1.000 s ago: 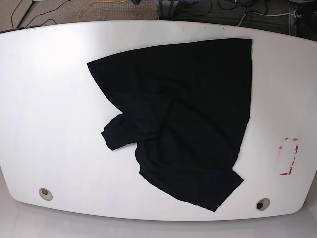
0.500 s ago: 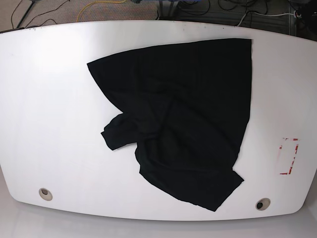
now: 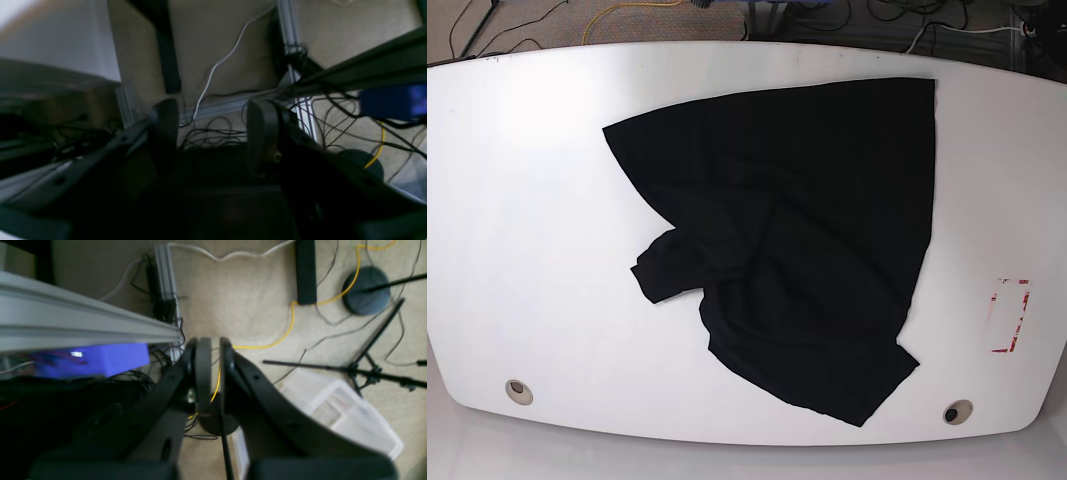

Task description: Layout the t-shirt on the table in an organized manner, then fold the t-shirt properly

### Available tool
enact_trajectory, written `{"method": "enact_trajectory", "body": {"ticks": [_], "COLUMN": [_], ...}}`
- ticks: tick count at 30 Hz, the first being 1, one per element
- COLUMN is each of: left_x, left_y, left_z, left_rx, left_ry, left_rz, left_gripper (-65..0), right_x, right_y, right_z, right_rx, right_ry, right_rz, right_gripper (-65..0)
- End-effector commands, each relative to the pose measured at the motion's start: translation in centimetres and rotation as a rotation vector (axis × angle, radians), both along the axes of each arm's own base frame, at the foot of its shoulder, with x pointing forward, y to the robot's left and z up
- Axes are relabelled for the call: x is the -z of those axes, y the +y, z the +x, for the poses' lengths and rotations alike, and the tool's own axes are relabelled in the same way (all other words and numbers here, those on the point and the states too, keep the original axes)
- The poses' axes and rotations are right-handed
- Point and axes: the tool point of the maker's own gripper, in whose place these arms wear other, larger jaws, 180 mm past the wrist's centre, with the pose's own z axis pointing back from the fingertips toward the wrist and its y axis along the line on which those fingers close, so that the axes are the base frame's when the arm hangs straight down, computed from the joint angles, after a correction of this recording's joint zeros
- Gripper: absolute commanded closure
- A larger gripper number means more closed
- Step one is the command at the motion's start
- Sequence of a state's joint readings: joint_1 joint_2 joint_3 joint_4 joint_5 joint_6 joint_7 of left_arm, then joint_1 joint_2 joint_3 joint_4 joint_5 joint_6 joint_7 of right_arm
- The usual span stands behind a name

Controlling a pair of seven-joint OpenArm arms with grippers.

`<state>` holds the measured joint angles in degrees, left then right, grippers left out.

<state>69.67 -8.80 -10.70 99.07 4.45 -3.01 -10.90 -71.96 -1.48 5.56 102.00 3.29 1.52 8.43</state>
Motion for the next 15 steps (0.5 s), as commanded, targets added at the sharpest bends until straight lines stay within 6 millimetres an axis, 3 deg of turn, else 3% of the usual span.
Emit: {"method": "enact_trajectory", "body": {"ticks": [1, 8, 15], "left_x": [-1.4, -3.7, -5.1], "left_y": [0.4, -0.5, -0.7], "left_z": [0.0, 1.8, 3.9], "left_rx": [0.004, 0.019, -0.042], "left_ry": [-0.018, -0.083, -0.157], "left_rz": [0.015, -0.001, -0.060], "left_gripper": [-30.1, -30.1, -30.1], "right_x": [-1.3, -3.4, -5.4], "right_y": [0.1, 0.1, -0.2], "right_z": [-0.1, 2.2, 6.3], "right_rx": [0.002, -0.003, -0.007], "right_ry": [-0.015, -0.088, -0.213], "right_rz": [0.004, 0.000, -0.015], "right_gripper": [-4.3, -4.3, -4.3]}}
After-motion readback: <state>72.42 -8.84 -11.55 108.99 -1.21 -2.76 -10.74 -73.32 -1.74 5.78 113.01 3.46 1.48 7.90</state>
